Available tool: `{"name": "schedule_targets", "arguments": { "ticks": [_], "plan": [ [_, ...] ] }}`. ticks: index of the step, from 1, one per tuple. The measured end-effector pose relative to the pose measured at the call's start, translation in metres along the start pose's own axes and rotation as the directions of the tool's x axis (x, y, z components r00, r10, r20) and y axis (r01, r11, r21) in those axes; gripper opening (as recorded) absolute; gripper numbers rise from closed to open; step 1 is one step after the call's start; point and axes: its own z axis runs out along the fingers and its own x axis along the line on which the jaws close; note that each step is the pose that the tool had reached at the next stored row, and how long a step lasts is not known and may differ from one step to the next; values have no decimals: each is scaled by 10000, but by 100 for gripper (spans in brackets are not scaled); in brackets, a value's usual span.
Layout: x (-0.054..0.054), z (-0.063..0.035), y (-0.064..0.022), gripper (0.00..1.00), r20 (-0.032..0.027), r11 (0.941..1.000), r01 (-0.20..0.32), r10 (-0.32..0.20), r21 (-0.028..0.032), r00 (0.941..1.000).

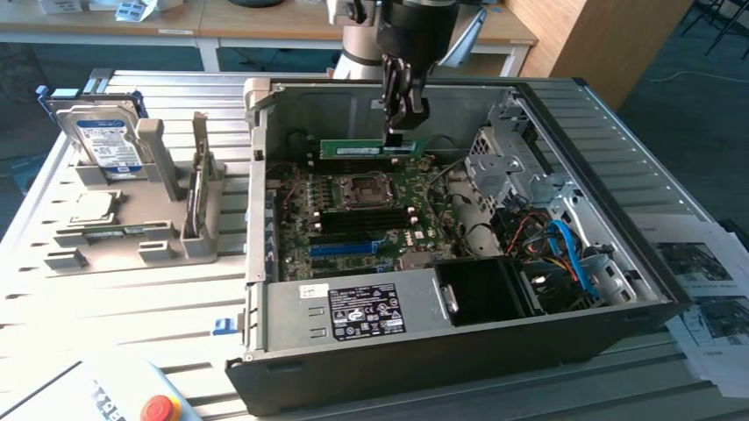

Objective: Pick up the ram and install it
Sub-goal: 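Insert the ram into the slot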

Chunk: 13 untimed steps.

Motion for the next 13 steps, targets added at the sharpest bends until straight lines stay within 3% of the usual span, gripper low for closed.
{"name": "schedule_targets", "arguments": {
  "ticks": [13],
  "plan": [
    [-3,139,-3,12,0,10000,0,0,0,10000]
  ]
}}
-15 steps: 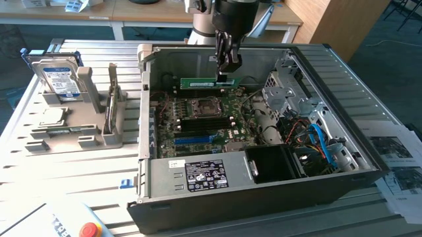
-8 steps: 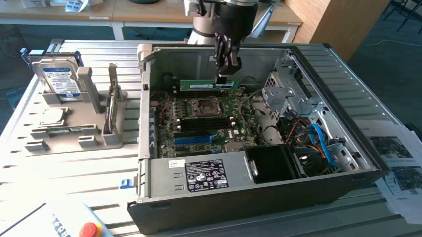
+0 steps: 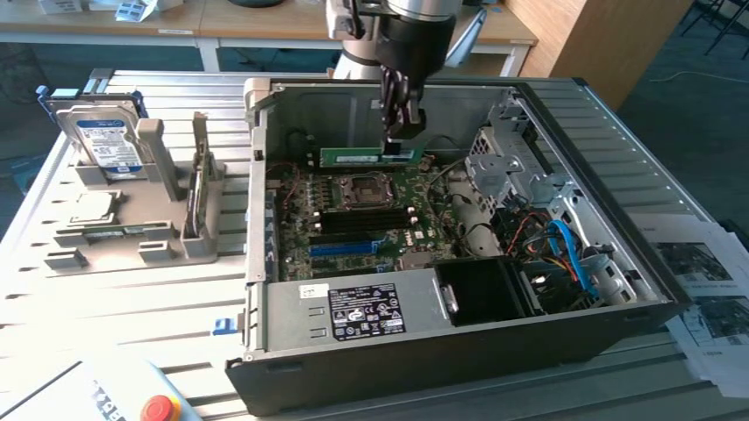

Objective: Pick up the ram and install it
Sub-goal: 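Insert the ram into the slot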

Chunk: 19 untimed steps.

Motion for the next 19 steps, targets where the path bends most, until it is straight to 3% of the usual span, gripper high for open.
{"name": "schedule_targets", "arguments": {
  "ticks": [9,19],
  "plan": [
    [-2,89,-2,12,0,10000,0,0,0,10000],
    [-2,91,-9,12,-2,10000,32,-32,1,10000]
  ]
}}
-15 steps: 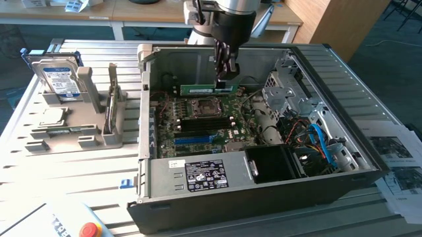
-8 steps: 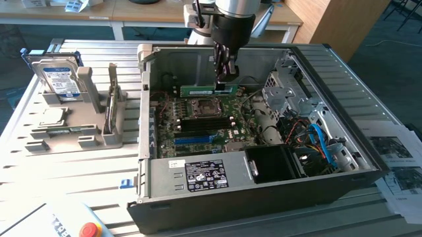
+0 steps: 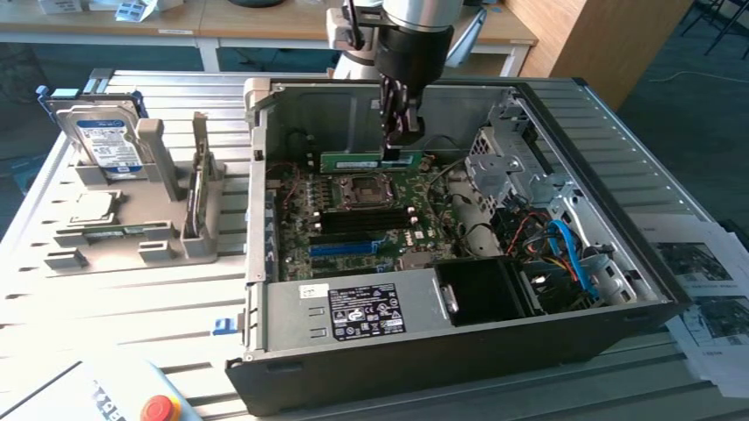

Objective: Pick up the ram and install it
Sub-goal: 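Insert the ram into the slot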

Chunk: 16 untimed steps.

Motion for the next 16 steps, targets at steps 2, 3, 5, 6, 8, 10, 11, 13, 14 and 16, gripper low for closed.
{"name": "schedule_targets", "arguments": {
  "ticks": [2,3,5,6,8,10,11,13,14,16],
  "plan": [
    [0,0,-1,12,0,10000,11,-11,0,10000],
    [0,1,-1,12,0,10000,17,-17,0,10000],
    [0,2,-1,12,-1,10000,47,-47,0,10000],
    [0,3,-1,12,-1,10000,62,-62,1,10000],
    [0,3,-1,12,-2,10000,86,-86,1,10000],
    [0,3,-1,12,-2,10000,96,-96,1,10000],
    [0,4,-1,12,-2,10000,96,-96,2,10000],
    [0,4,-1,12,-2,10000,96,-96,2,10000],
    [0,3,-1,12,-2,10000,96,-96,2,10000],
    [3,6,-2,12,0,10000,98,-98,2,10000]
  ]
}}
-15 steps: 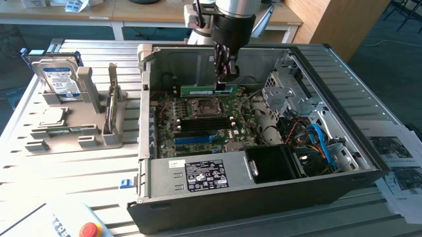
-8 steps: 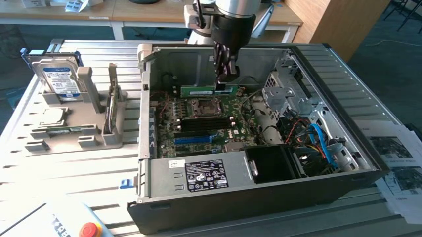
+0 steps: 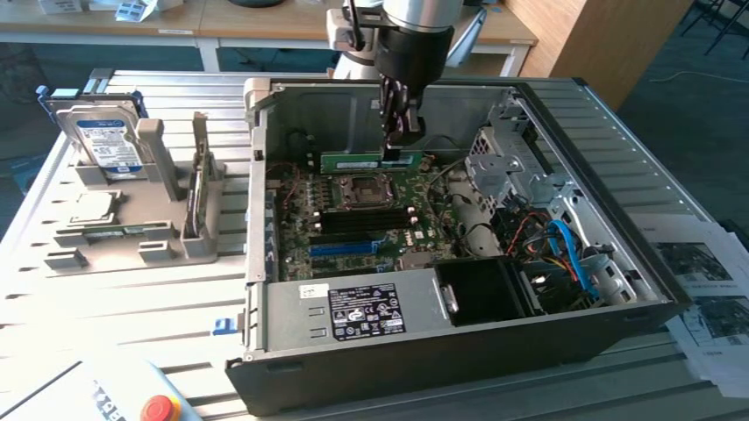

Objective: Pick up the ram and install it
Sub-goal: 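Insert the ram into the slot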

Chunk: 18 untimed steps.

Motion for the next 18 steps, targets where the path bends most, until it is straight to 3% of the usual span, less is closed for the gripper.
{"name": "schedule_targets", "arguments": {
  "ticks": [10,18],
  "plan": [
    [116,2,-2,12,-2,10000,-2,2,0,10000],
    [120,29,-2,12,-2,10000,-1,1,1,10000]
  ]
}}
